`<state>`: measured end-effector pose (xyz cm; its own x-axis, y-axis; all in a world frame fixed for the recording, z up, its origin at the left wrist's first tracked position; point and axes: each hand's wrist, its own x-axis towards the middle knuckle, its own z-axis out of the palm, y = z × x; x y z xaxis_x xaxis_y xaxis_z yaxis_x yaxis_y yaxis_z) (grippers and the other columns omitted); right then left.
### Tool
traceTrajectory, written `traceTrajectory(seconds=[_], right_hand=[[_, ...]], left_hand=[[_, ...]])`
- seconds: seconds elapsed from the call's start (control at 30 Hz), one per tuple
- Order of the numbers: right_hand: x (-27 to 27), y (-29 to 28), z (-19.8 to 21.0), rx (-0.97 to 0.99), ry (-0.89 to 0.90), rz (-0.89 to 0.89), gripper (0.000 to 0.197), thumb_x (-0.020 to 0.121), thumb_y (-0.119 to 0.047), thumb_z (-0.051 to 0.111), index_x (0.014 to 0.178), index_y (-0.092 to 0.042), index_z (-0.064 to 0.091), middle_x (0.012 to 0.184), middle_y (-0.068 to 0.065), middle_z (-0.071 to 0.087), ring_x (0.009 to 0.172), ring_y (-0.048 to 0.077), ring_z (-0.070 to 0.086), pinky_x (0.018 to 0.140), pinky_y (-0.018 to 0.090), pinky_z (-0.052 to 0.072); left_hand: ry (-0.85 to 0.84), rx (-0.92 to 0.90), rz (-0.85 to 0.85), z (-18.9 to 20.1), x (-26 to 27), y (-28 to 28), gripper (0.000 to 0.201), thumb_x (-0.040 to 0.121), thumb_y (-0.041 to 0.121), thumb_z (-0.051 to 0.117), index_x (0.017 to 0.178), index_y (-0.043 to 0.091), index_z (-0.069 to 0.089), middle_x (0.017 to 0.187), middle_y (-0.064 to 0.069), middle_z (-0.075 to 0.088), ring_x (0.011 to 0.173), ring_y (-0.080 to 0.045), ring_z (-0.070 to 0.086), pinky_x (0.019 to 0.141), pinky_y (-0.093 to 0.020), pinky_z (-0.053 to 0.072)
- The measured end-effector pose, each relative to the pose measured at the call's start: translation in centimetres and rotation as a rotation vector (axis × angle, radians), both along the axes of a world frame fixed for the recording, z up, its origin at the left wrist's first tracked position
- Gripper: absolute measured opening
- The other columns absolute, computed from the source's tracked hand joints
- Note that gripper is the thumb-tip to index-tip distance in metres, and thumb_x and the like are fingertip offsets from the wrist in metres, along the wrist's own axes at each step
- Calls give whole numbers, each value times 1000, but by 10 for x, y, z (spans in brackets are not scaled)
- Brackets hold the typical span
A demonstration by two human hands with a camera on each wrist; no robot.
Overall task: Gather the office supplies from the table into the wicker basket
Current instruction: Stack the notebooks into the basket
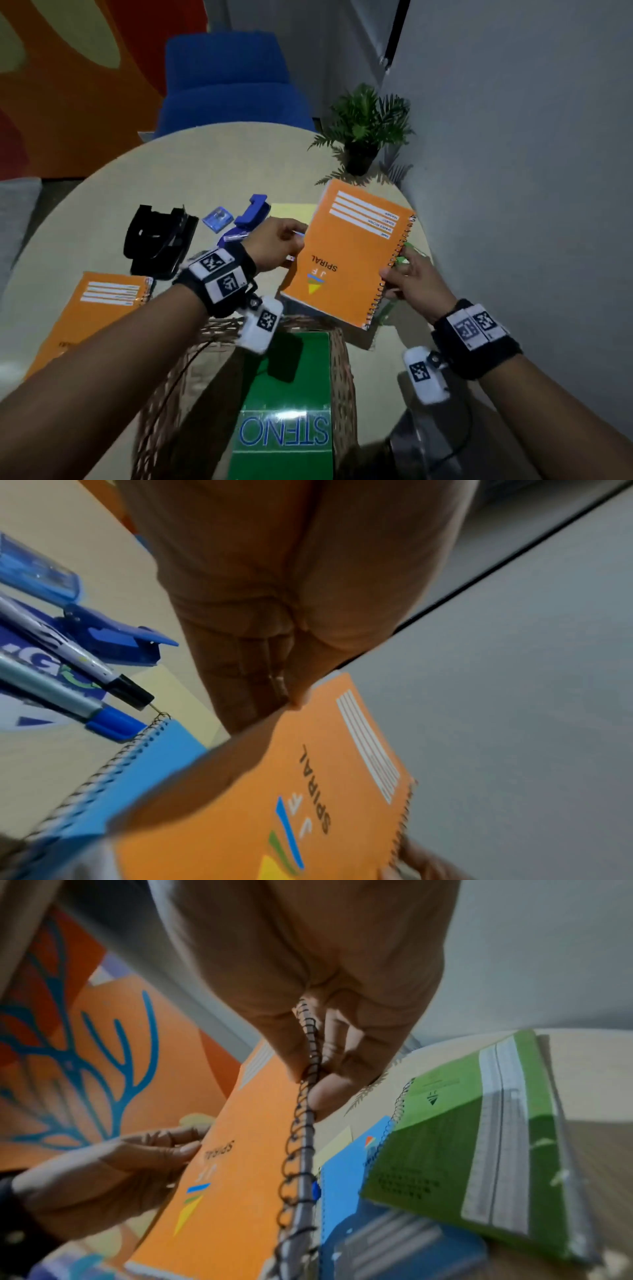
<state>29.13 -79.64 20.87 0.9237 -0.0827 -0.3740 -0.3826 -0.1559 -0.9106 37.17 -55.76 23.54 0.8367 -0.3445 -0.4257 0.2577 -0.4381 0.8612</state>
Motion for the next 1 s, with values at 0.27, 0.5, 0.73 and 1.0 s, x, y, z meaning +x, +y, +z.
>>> traceTrajectory(seconds=[0.27,0.5,0.73,1.0], right_hand=[[-82,73,-3,-405,-7,214,77,86,-6,64,144,-30,19,93,-5,67,83,20,66,78,37,54],[-128,112,-37,-750,122,511,46,87,-16,59,121,-32,32,92,3,52,80,25,54,68,33,42],[-119,135,-46,-1062,176,636,39,82,5,47,115,-15,40,95,16,58,84,35,56,55,33,36],[-96,127,-15,-823,51,328,20,85,-28,60,102,-19,67,89,4,70,74,17,62,69,26,44]], left_hand=[[-82,180,-99,-26,-122,83,23,90,0,52,108,12,60,98,-8,70,92,-19,66,87,-41,54],[-19,372,-274,-64,-176,113,50,89,7,55,134,20,37,107,0,68,99,-13,62,80,-23,44],[-56,387,-344,-83,-171,109,81,87,19,60,149,23,8,148,-5,34,132,-24,42,110,-35,36],[-41,451,-454,-71,-159,119,40,90,35,57,127,19,53,141,-5,41,120,-17,49,103,-31,41]])
